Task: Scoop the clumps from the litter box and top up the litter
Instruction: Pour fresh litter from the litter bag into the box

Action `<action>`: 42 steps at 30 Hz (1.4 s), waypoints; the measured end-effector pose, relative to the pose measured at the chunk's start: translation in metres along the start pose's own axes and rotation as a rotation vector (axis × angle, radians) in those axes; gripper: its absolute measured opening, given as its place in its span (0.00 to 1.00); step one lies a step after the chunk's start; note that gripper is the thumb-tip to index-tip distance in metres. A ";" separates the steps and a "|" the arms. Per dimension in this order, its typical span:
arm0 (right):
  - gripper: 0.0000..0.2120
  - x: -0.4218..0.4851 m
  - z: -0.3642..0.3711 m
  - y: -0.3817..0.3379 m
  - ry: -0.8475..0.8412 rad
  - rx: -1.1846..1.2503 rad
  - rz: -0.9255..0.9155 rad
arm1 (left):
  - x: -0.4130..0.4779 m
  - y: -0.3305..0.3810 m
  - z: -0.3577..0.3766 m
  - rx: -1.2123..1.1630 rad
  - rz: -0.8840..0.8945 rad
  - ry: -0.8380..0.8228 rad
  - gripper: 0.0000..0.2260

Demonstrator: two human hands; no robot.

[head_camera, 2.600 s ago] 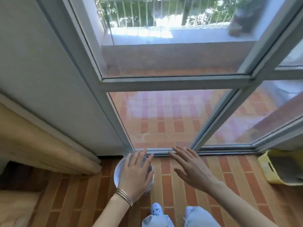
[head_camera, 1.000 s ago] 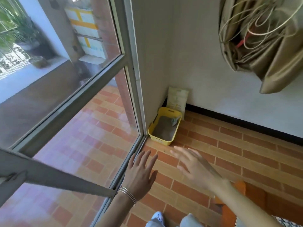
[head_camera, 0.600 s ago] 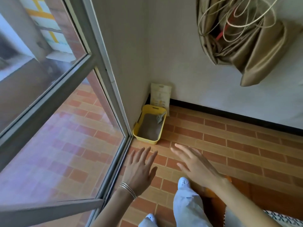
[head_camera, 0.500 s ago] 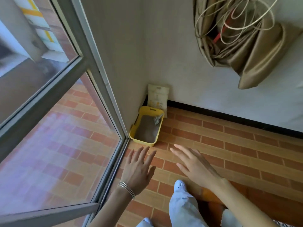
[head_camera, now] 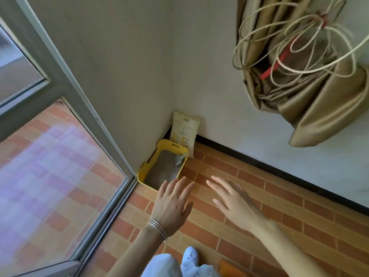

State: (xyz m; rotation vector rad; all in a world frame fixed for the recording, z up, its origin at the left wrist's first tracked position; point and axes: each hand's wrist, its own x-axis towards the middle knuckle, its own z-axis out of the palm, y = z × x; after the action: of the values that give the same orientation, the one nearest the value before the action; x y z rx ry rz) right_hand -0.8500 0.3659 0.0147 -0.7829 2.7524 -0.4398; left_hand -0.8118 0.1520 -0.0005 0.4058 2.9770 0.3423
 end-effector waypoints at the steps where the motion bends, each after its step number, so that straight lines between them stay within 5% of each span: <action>1: 0.23 0.007 -0.003 0.009 -0.004 -0.004 -0.003 | 0.009 0.000 0.002 -0.009 -0.010 0.006 0.25; 26: 0.22 0.277 -0.053 0.119 -0.240 -0.008 -0.212 | 0.201 -0.099 -0.001 -0.062 -0.310 0.020 0.24; 35: 0.21 0.382 -0.013 0.194 -0.283 -0.021 -0.323 | 0.291 -0.109 0.067 -0.085 -0.536 0.077 0.25; 42: 0.21 0.448 0.058 0.253 -0.231 -0.162 -0.356 | 0.350 -0.124 0.159 -0.118 -0.527 0.066 0.25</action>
State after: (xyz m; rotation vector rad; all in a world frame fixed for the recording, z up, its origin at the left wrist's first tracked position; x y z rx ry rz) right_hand -1.3205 0.3153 -0.1950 -1.2861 2.4590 -0.1754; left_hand -1.1551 0.1648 -0.2134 -0.4048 2.9535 0.4698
